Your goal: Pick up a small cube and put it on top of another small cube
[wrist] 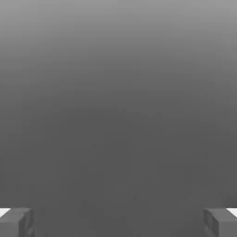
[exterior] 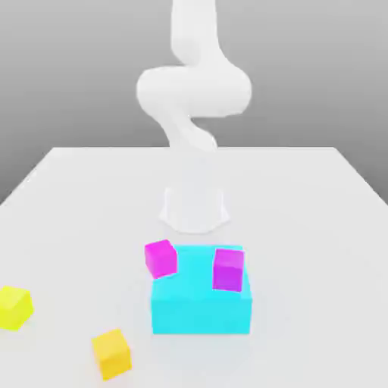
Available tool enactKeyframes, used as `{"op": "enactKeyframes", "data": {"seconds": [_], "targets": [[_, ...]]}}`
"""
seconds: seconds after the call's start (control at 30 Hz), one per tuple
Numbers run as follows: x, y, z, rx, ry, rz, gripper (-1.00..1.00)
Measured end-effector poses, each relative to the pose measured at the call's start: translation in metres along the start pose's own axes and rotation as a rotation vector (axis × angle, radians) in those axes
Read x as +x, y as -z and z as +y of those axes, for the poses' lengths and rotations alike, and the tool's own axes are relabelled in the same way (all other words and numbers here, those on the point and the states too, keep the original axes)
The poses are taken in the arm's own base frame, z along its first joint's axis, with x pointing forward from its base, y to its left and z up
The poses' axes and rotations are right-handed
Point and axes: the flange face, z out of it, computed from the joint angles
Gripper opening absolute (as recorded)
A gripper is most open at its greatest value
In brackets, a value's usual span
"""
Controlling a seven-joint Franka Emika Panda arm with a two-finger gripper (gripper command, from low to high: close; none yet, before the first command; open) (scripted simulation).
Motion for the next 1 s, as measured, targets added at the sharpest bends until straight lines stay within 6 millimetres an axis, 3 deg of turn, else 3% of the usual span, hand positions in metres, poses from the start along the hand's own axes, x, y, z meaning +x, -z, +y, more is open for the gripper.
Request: {"op": "enactKeyframes", "data": {"seconds": [0.23,0.5,0.67,0.83,1.0], "targets": [[0.006,-0.142,0.039,-0.226,-0.224,-0.040,0.00],[-0.011,-0.279,0.125,-0.451,-0.487,-0.097,0.00],[-0.034,-0.346,0.197,-0.582,-0.672,-0.136,0.00],[-0.078,-0.399,0.258,-0.697,-0.842,-0.195,0.00],[-0.110,-0.445,0.296,-0.724,-0.888,-0.209,0.00]]}}
